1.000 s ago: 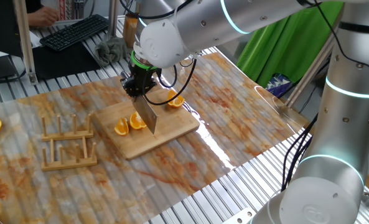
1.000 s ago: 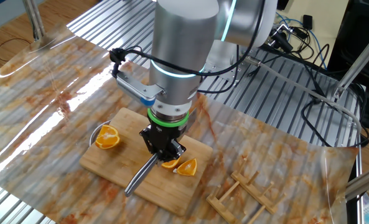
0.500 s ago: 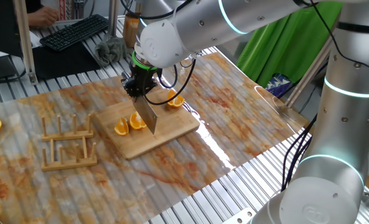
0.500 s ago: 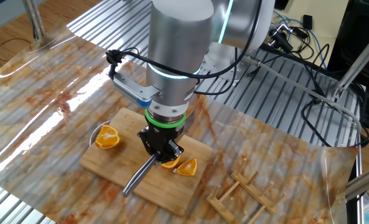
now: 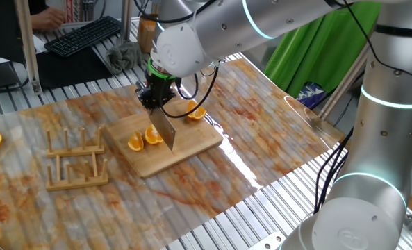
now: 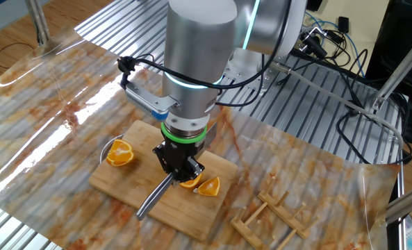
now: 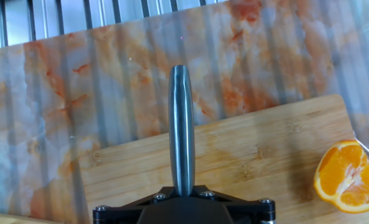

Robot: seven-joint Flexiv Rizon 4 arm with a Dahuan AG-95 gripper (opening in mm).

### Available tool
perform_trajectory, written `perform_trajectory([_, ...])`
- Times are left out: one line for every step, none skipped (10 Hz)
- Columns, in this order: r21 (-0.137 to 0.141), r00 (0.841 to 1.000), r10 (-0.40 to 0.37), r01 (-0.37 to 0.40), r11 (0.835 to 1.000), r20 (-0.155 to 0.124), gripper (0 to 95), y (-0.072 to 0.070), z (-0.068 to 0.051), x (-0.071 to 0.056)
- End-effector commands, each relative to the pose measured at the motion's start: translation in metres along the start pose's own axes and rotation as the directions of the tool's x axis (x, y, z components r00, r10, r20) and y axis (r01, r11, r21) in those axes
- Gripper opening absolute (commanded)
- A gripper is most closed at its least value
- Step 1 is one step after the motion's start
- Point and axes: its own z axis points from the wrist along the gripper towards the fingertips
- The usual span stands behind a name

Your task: Chop the orange

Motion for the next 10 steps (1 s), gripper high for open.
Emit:
perform_trajectory([0.001, 1.000, 0.001, -0.001, 1.000, 0.001, 0.0, -0.0007, 0.0007, 0.0014])
perform_trajectory([0.001, 1.000, 0.000, 0.000, 1.000, 0.000, 0.0, -0.0010, 0.0016, 0.0020])
perform_trajectory([0.001, 1.000, 0.003, -0.003, 1.000, 0.004, 0.0, -0.0010, 0.0044, 0.0051])
perform_trajectory([0.000, 1.000, 0.002, -0.002, 1.000, 0.005, 0.0, -0.0013, 0.0051, 0.0053])
perform_trajectory([0.000, 1.000, 0.001, -0.001, 1.000, 0.005, 0.0, -0.0015, 0.0056, 0.0053])
perform_trajectory([0.000, 1.000, 0.000, 0.000, 1.000, 0.005, 0.0, -0.0022, 0.0067, 0.0050])
perform_trajectory([0.000, 1.000, -0.001, 0.001, 1.000, 0.006, 0.0, -0.0026, 0.0075, 0.0047])
perform_trajectory([-0.001, 1.000, -0.001, 0.001, 1.000, 0.007, 0.0, -0.0028, 0.0079, 0.0046])
perform_trajectory([-0.001, 1.000, 0.002, -0.002, 1.000, 0.009, 0.0, -0.0027, 0.0086, 0.0054])
perform_trajectory([-0.002, 1.000, 0.003, -0.003, 1.000, 0.011, 0.0, -0.0026, 0.0091, 0.0060])
